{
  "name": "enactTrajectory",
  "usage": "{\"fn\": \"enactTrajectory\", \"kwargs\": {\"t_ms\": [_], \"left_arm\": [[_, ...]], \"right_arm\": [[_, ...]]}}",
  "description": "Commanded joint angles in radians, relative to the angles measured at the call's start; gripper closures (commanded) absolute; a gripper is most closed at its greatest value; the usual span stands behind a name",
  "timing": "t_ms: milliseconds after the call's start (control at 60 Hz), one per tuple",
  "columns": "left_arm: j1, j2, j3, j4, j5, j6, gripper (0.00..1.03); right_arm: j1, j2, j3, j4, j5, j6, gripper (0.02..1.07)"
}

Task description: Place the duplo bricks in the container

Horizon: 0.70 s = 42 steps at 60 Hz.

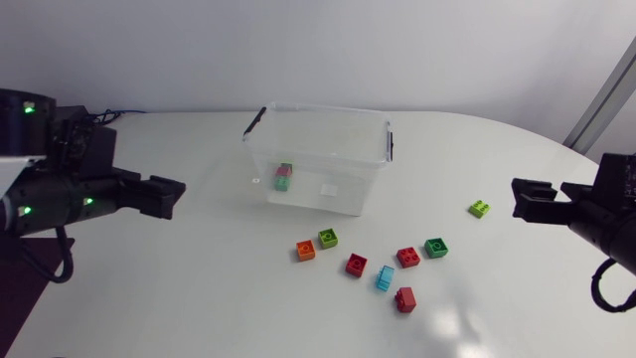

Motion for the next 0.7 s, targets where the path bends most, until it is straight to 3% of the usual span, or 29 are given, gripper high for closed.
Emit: {"fn": "enactTrajectory", "kwargs": {"t_ms": [0, 167, 300, 433, 567, 683], "left_arm": [[-0.032, 0.11, 0.075, -0.04, -0.004, 0.034, 0.06], [-0.092, 0.298, 0.171, -0.109, -0.005, 0.138, 0.06], [-0.124, 0.395, 0.21, -0.109, -0.005, 0.199, 0.06], [-0.153, 0.464, 0.236, -0.097, -0.002, 0.336, 0.06], [-0.155, 0.51, 0.251, -0.089, 0.095, 0.432, 0.07], [-0.158, 0.565, 0.279, -0.089, 0.102, 0.457, 0.07]], "right_arm": [[-0.036, 0.046, 0.035, -0.011, -0.019, 0.029, 0.07], [-0.133, 0.194, 0.096, -0.037, -0.083, 0.049, 0.07], [-0.205, 0.353, 0.187, -0.107, -0.145, 0.075, 0.07], [-0.232, 0.502, 0.271, -0.147, -0.168, 0.092, 0.07], [-0.223, 0.622, 0.334, -0.182, -0.212, 0.092, 0.07], [-0.222, 0.744, 0.432, -0.247, -0.287, 0.075, 0.07]]}}
